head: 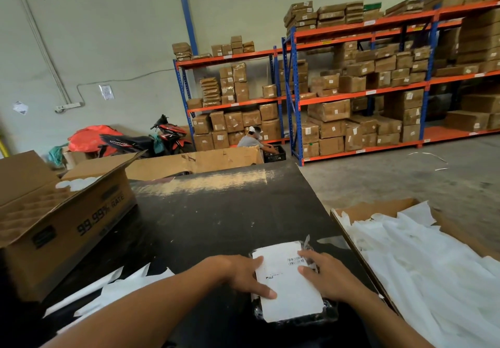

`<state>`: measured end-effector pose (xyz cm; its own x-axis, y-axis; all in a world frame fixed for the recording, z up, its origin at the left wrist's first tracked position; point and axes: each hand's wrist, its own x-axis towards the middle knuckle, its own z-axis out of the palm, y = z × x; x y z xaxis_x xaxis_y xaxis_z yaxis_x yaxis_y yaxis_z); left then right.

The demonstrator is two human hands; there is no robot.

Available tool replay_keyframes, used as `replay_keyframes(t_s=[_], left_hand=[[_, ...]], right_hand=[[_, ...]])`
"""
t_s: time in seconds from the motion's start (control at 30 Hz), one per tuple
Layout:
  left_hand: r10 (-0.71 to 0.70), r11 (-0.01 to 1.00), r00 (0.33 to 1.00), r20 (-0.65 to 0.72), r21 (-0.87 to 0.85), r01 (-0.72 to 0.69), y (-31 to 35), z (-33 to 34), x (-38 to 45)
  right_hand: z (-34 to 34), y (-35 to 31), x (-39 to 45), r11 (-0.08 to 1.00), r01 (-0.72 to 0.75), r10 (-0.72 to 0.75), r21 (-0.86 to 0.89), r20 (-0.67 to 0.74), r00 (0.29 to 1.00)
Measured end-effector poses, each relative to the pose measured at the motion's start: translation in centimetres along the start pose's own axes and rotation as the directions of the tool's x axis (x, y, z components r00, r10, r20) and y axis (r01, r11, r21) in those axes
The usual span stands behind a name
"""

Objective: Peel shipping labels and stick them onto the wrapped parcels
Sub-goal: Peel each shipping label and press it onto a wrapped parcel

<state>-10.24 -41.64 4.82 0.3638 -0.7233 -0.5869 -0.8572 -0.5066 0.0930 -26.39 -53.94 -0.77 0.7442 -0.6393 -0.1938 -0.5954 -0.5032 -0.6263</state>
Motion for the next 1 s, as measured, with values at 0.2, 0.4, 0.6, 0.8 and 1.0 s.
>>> replay_keyframes(t_s=[0.2,0.4,0.6,0.8,1.0], left_hand=[[-0.057,0.993,0.995,0.082,-0.100,0.065,0.4,-1.5,0.8],[-0.093,0.983,0.990,0.104,-0.145,0.108,0.4,-1.4,0.6],[-0.059,0.991,0.998,-0.007,-0.122,0.058,0.7,-0.2,-0.3],[-0.067,0.907,0.998,0.014,-0.416,0.067,0.7,1.0,0.0],[-0.058,0.872,0.998,-0.006,-0.487,0.048,0.9,1.0,0.0]], right_hand=[[-0.3,-1.4,2.1,0.968,-0.033,0.041,-0.251,0.030,0.999],[-0.8,-1.4,2.7,0.976,-0.019,0.026,-0.215,0.032,0.999],[-0.3,-0.4,1.2,1.000,0.011,-0.009,-0.014,0.134,0.991],[0.5,0.4,0.2,0.953,-0.083,0.069,0.290,0.059,0.996],[0.2,-0.4,-0.9,0.917,-0.086,0.071,0.389,0.055,0.996]])
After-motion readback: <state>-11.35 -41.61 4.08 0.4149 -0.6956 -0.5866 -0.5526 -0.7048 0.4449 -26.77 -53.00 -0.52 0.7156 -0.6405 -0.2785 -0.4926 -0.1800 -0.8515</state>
